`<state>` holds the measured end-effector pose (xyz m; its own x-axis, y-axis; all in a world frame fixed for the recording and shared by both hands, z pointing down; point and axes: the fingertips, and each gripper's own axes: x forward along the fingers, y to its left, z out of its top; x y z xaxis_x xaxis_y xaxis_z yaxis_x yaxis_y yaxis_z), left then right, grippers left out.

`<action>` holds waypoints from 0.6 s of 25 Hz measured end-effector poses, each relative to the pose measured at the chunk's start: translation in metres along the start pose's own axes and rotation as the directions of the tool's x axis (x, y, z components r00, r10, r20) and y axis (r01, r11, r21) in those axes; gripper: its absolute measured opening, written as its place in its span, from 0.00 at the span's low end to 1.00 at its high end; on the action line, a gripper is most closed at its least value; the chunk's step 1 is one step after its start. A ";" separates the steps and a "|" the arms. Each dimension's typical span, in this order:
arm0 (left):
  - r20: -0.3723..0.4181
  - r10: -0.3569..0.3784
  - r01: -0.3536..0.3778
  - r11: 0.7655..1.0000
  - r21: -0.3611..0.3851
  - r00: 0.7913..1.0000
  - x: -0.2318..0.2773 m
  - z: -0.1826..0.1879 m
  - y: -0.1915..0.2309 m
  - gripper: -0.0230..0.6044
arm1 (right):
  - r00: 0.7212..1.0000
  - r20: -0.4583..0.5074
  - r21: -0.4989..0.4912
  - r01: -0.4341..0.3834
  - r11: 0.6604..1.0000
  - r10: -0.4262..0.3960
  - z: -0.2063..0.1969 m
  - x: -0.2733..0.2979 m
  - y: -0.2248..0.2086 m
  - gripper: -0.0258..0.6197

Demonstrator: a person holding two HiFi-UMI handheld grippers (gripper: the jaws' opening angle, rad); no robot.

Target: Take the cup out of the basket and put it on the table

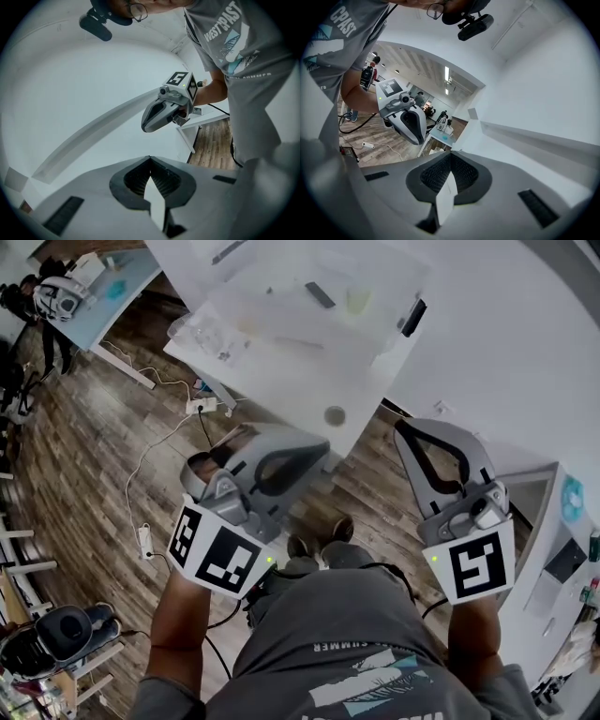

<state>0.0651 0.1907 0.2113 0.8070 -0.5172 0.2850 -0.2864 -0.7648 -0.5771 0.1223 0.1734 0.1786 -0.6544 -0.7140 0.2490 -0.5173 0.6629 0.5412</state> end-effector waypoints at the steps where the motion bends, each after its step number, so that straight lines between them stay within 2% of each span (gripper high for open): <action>1: -0.006 0.003 -0.003 1.000 0.002 1.000 0.006 0.001 0.002 0.05 | 1.000 0.008 0.005 -0.001 1.000 0.001 -0.003 0.001 -0.006 0.06; 8: -0.043 0.031 -0.031 1.000 -0.005 0.999 0.042 -0.002 0.016 0.05 | 0.998 0.043 -0.002 -0.038 0.999 0.038 -0.025 0.009 -0.036 0.06; 15: -0.049 0.006 -0.007 1.000 -0.019 0.999 0.058 -0.018 0.037 0.05 | 0.999 0.034 0.026 -0.041 0.999 0.040 -0.036 0.034 -0.054 0.06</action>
<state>0.0920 0.1262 0.2201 0.7789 -0.5402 0.3187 -0.3020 -0.7683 -0.5643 0.1475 0.1055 0.1867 -0.6929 -0.6787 0.2435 -0.5043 0.6975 0.5090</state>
